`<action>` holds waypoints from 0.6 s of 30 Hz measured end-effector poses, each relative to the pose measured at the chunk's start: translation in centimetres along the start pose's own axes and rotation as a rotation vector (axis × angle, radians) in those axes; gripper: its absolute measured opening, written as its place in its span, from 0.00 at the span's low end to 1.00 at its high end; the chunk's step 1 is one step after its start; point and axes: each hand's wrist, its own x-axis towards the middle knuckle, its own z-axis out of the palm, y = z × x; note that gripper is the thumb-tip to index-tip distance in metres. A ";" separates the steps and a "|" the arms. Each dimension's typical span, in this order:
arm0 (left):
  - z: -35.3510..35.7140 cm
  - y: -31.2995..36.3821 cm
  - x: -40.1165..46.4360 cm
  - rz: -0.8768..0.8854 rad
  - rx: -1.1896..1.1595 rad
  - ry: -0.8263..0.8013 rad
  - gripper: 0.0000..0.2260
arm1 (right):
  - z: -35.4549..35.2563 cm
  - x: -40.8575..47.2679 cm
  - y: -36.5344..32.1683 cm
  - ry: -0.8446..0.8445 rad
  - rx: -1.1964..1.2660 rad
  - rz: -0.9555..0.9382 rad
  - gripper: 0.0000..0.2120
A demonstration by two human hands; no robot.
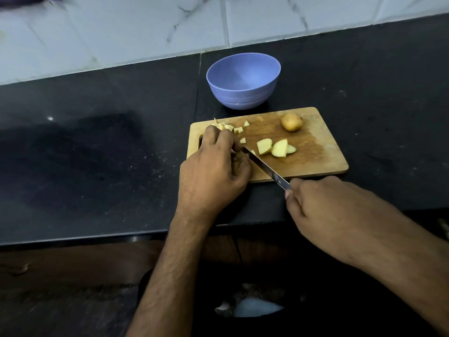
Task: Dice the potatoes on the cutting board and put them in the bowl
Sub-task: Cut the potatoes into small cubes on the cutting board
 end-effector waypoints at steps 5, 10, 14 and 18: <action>0.3 -0.3 0.2 -0.041 -0.028 0.089 0.09 | -1.0 -1.0 0.5 -0.070 -0.019 0.036 0.17; 0.1 0.0 0.0 0.023 0.018 0.025 0.10 | -1.3 -1.1 2.0 -0.077 -0.033 0.029 0.18; 0.1 0.0 0.1 0.056 0.056 -0.023 0.15 | -1.8 -1.0 2.0 0.019 0.116 0.017 0.18; 0.5 0.2 0.7 -0.060 0.060 0.019 0.19 | -1.1 0.5 2.0 0.068 0.140 0.024 0.17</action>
